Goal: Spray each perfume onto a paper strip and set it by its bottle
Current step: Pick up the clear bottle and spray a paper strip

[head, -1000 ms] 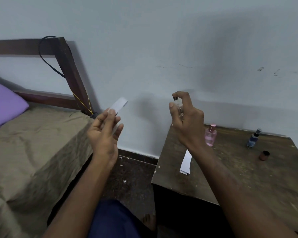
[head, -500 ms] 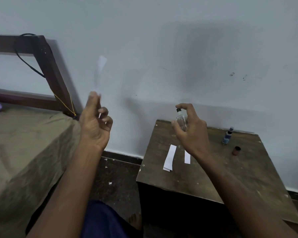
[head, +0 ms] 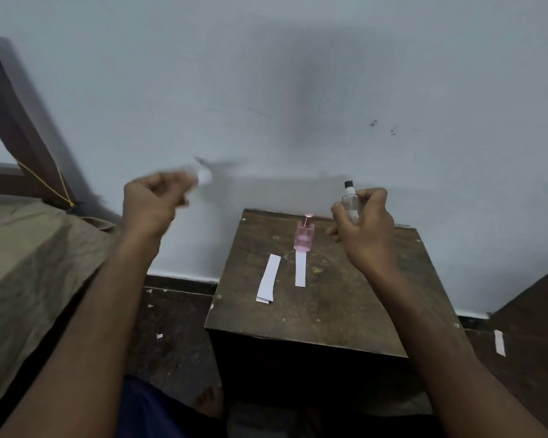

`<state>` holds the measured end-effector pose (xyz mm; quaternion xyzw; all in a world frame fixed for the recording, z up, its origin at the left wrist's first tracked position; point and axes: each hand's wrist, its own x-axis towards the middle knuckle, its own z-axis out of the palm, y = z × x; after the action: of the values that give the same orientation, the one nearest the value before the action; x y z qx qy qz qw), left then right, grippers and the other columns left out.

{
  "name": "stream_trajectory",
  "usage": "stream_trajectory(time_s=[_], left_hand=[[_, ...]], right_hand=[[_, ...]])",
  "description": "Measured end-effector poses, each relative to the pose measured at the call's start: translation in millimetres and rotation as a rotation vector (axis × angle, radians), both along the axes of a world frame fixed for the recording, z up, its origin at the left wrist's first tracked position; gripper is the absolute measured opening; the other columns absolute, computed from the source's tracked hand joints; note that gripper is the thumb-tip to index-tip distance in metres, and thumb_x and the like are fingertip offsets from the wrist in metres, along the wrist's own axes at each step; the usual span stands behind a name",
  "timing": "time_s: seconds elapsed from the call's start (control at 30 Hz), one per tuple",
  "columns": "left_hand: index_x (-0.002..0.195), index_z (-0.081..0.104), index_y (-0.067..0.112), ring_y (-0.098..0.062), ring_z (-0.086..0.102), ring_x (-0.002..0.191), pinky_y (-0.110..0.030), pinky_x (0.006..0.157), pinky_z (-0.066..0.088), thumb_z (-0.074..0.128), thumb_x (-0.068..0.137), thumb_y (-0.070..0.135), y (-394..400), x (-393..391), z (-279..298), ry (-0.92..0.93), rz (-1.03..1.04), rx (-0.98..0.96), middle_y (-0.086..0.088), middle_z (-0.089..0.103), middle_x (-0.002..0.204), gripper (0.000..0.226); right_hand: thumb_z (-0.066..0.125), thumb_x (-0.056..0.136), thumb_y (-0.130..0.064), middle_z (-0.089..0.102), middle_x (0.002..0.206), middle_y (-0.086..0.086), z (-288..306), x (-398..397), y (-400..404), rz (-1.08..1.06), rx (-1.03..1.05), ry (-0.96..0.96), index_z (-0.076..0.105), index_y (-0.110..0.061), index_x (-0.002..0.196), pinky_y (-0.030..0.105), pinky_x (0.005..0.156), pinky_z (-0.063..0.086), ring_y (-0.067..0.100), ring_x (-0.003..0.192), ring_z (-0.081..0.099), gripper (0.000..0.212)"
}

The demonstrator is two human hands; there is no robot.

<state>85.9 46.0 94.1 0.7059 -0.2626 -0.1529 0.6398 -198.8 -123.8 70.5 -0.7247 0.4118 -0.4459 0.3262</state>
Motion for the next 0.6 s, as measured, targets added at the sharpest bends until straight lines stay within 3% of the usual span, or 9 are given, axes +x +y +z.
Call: stream_trajectory(time_s=[0.07,0.1,0.2,0.3,0.37,0.43,0.5,0.53,0.6], left_hand=[[0.090,0.080,0.032,-0.015,0.074,0.083,-0.033,0.072,0.056,0.080,0.085,0.051,5.6,15.1,-28.0,-0.536,0.208,0.656,0.015,0.076,0.082,0.019],[0.091,0.081,0.033,-0.018,0.074,0.087,-0.033,0.073,0.055,0.079,0.086,0.051,4.8,21.0,-33.6,-0.629,0.275,0.733,0.015,0.077,0.084,0.019],[0.093,0.081,0.035,-0.009,0.070,0.086,-0.032,0.075,0.055,0.082,0.082,0.056,-2.4,22.1,-24.2,-0.308,0.222,0.207,0.015,0.078,0.088,0.024],[0.098,0.078,0.028,-0.001,0.058,0.071,-0.017,0.059,0.044,0.086,0.086,0.041,-11.1,0.5,-7.5,0.371,-0.039,-0.312,0.014,0.078,0.098,0.019],[0.098,0.075,0.029,-0.001,0.054,0.069,-0.014,0.055,0.039,0.084,0.089,0.038,-15.9,-6.0,-6.9,0.577,-0.124,-0.428,0.015,0.076,0.102,0.016],[0.097,0.078,0.030,-0.004,0.057,0.072,-0.021,0.060,0.043,0.084,0.087,0.043,-19.5,-2.2,-9.5,0.247,-0.047,-0.236,0.015,0.076,0.096,0.018],[0.095,0.079,0.034,-0.008,0.061,0.073,-0.029,0.069,0.045,0.079,0.088,0.050,-21.7,-0.3,-24.3,-0.480,0.128,0.338,0.019,0.072,0.084,0.017],[0.094,0.078,0.035,-0.009,0.061,0.074,-0.030,0.070,0.046,0.077,0.089,0.050,-22.9,-2.9,-29.7,-0.688,0.201,0.485,0.021,0.070,0.080,0.016],[0.096,0.080,0.033,-0.006,0.065,0.075,-0.031,0.073,0.052,0.079,0.088,0.049,-28.2,-8.0,-32.6,-0.505,0.133,0.344,0.020,0.072,0.081,0.018]], right_hand=[[0.065,0.102,-0.034,0.068,0.102,0.000,-3.3,0.5,-5.0,-0.038,-0.047,0.079,0.048,-0.018,0.117,0.039,0.075,0.059,0.016,0.084,0.072,0.027],[0.065,0.102,-0.036,0.063,0.109,0.000,-5.3,0.3,-7.8,-0.051,-0.068,0.122,0.052,-0.018,0.118,0.032,0.075,0.054,0.014,0.091,0.067,0.027],[0.066,0.102,-0.037,0.056,0.114,0.001,-6.8,0.1,-15.9,-0.033,-0.106,0.208,0.063,-0.019,0.123,0.013,0.071,0.040,0.006,0.091,0.056,0.028],[0.075,0.097,-0.034,0.066,0.110,0.003,-9.3,-1.4,-26.4,-0.036,-0.149,0.279,0.073,-0.019,0.123,0.024,0.080,0.043,0.015,0.097,0.064,0.030],[0.081,0.092,-0.031,0.073,0.108,0.003,-11.8,-1.9,-31.6,-0.048,-0.157,0.315,0.077,-0.018,0.120,0.026,0.081,0.046,0.016,0.094,0.068,0.031],[0.084,0.090,-0.024,0.077,0.105,0.001,-14.8,-3.1,-35.6,-0.047,-0.151,0.360,0.077,-0.016,0.120,0.021,0.080,0.046,0.012,0.089,0.068,0.032],[0.084,0.090,-0.017,0.075,0.099,-0.002,-19.8,-5.8,-39.3,-0.036,-0.137,0.426,0.075,-0.014,0.124,0.008,0.076,0.042,0.008,0.086,0.064,0.035],[0.083,0.091,-0.015,0.071,0.096,-0.005,-22.5,-7.5,-41.1,-0.028,-0.124,0.457,0.074,-0.013,0.125,0.003,0.072,0.038,0.007,0.086,0.062,0.035],[0.081,0.093,-0.013,0.068,0.096,-0.005,-28.7,-9.4,-44.3,-0.012,-0.100,0.511,0.071,-0.011,0.127,0.007,0.074,0.040,0.008,0.087,0.062,0.036]])
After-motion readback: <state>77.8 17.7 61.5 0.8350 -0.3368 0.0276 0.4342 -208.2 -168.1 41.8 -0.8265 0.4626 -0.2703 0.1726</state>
